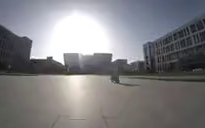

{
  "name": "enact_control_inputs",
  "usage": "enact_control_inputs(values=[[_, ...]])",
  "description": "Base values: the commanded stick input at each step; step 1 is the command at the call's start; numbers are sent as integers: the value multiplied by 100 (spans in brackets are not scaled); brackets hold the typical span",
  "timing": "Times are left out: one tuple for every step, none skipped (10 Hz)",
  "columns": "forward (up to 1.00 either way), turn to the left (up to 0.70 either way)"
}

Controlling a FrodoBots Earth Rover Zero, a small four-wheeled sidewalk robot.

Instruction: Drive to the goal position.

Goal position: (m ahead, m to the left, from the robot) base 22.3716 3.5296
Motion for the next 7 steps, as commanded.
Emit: enact_control_inputs(values=[[100, 3], [100, 3], [100, 3], [100, 3], [100, 3], [100, 3], [100, 3]])
